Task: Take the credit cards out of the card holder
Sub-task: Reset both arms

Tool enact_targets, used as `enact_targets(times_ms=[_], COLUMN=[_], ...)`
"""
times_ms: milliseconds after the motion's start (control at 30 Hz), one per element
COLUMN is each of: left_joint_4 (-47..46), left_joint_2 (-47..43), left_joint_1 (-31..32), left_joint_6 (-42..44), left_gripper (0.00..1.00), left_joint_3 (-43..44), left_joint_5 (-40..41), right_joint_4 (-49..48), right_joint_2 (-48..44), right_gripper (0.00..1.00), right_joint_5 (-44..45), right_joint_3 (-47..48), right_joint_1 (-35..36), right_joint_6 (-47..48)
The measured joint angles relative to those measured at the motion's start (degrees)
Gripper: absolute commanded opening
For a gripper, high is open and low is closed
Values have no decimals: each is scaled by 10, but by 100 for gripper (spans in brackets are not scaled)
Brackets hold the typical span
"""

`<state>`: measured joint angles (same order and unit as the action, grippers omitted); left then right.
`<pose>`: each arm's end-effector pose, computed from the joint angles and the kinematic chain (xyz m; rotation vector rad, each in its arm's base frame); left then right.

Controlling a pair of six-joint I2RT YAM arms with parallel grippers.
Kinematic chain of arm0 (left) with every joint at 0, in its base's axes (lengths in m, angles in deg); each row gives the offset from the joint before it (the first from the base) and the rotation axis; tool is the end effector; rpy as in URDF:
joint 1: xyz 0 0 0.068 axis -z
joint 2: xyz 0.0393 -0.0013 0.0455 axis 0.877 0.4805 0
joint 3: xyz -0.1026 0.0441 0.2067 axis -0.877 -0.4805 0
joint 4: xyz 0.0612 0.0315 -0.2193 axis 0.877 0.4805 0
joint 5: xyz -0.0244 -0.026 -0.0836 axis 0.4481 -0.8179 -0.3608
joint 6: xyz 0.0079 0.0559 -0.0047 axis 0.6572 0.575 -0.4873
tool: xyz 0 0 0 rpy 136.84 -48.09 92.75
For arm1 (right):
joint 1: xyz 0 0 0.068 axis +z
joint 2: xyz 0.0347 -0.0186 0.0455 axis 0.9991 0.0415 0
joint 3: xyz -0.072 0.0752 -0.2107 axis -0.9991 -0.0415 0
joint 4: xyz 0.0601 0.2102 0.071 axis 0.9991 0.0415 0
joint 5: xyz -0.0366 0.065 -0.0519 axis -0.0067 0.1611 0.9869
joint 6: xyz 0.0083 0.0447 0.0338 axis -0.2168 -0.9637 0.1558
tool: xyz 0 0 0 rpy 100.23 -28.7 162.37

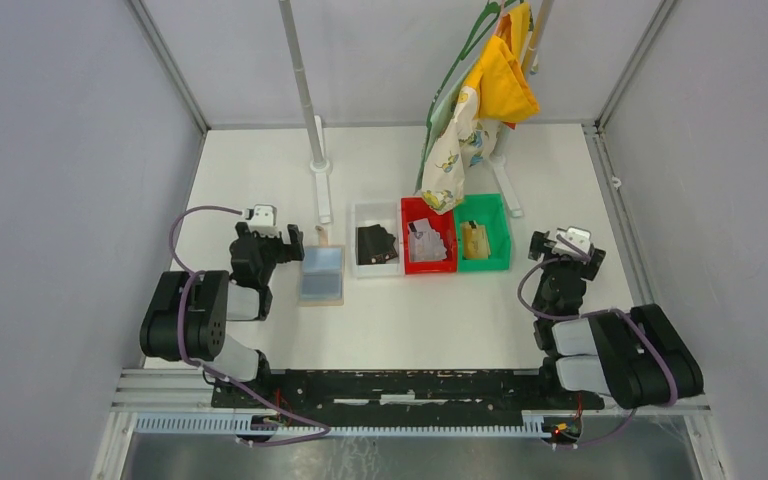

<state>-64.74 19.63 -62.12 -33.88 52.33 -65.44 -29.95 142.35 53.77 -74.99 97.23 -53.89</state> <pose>0.2367 -0.0014 0.1273 0.0755 1.8078 -0.0971 0.1815 0.0055 0.1492 0.3498 1.5230 -0.4519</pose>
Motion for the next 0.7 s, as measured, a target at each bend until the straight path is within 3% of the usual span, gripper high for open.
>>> enact_targets(times_ms=[100,700], left_joint_4=[-10,-28], left_joint_2=[8,8], left_joint_1=[2,-11], left_joint_6=[0,0], left_gripper=[100,100], left_joint_3=[-1,-1], left_joint_5=[27,45], right_joint_4=[-74,-58], right_joint_2=[55,61], right_gripper=[98,98], right_joint_5=[-65,-124], right_joint_3=[1,0], right_joint_1=[1,-19], right_joint_6=[37,43])
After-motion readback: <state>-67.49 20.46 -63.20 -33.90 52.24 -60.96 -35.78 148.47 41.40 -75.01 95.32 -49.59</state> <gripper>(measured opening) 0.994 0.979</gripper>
